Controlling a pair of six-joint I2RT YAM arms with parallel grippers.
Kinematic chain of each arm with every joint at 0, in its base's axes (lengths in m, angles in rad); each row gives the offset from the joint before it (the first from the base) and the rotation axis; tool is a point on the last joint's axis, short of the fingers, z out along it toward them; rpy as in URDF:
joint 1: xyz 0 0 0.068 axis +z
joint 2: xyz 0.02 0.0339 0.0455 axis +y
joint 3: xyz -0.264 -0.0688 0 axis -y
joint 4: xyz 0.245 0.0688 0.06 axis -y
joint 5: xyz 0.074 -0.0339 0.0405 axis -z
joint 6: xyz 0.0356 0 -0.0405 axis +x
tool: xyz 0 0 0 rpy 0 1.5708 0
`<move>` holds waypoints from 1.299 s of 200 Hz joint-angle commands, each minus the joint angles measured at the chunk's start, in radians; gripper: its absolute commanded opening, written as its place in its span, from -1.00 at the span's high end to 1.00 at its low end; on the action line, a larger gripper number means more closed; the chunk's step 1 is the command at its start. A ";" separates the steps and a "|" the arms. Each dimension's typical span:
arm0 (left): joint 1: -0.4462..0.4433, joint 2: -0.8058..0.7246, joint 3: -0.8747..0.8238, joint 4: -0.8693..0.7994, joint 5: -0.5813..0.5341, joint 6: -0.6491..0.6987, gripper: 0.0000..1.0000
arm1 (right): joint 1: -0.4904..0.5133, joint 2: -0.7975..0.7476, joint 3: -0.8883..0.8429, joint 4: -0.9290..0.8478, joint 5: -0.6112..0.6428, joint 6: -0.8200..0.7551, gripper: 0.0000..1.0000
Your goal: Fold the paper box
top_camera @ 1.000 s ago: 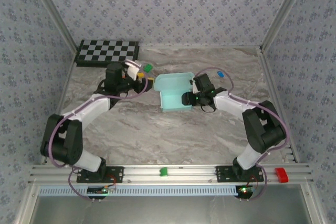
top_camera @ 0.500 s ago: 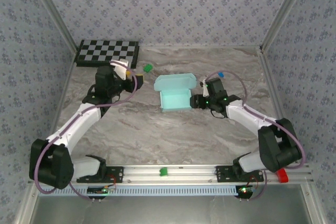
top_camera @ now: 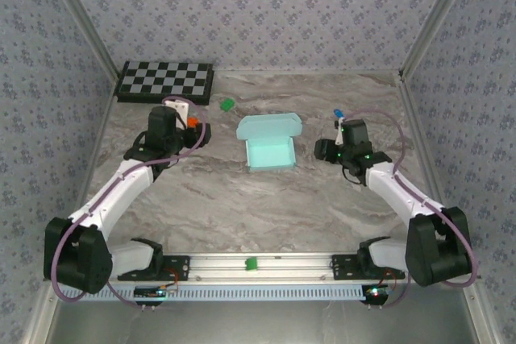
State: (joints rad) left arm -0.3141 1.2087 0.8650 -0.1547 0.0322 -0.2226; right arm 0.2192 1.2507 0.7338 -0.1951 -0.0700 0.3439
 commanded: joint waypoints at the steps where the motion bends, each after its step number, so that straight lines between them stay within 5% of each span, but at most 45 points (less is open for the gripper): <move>1: 0.006 -0.036 0.019 -0.008 0.003 -0.006 -0.53 | -0.049 0.000 0.038 -0.046 0.020 0.004 -0.23; 105: 0.006 -0.023 0.008 -0.032 0.018 -0.035 -0.54 | -0.254 0.433 0.424 -0.159 -0.062 -0.220 -0.06; 195: 0.006 0.000 0.010 -0.059 0.034 -0.032 -0.54 | -0.260 0.886 0.989 -0.454 -0.003 -0.380 0.08; 260: 0.007 0.025 0.018 -0.061 0.038 -0.031 -0.54 | -0.226 1.006 1.153 -0.578 0.081 -0.405 0.25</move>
State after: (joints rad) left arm -0.3141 1.2243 0.8650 -0.2100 0.0555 -0.2493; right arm -0.0280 2.2219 1.8271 -0.6792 -0.0376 -0.0277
